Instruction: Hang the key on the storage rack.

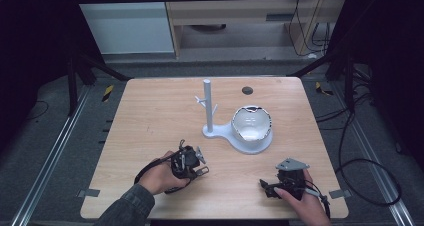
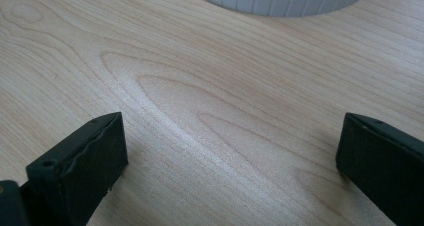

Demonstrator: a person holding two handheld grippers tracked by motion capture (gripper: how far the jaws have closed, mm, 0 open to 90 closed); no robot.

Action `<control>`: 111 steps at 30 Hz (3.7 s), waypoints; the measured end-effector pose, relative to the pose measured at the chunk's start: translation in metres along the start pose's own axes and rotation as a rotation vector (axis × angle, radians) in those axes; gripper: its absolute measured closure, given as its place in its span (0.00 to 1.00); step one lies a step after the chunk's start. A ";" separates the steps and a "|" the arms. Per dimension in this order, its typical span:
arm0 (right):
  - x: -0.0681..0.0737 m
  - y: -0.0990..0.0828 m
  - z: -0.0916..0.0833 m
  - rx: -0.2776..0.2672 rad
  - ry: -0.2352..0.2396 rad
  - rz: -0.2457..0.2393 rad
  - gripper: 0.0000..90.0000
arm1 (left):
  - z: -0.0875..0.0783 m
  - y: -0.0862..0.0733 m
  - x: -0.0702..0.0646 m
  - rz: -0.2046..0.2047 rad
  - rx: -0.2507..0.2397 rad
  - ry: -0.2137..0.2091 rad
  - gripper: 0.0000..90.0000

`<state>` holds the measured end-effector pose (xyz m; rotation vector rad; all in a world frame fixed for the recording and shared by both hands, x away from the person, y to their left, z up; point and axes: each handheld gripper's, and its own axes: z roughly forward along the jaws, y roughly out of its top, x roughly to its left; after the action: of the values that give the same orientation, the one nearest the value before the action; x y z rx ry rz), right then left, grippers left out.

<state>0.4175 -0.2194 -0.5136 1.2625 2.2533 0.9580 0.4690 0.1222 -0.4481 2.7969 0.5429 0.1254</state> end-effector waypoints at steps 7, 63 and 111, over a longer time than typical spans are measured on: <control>0.000 0.000 0.000 0.000 0.000 0.000 0.00 | -0.013 -0.015 0.005 -0.073 -0.080 0.018 0.89; 0.000 0.000 0.000 0.000 0.000 -0.001 0.00 | -0.069 -0.038 0.021 -0.240 -0.452 0.153 0.89; 0.002 -0.001 -0.001 -0.001 -0.002 -0.004 0.00 | -0.082 -0.003 0.036 -0.297 -0.652 0.271 0.89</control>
<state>0.4158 -0.2185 -0.5137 1.2573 2.2531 0.9558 0.4898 0.1597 -0.3694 2.0539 0.8024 0.5194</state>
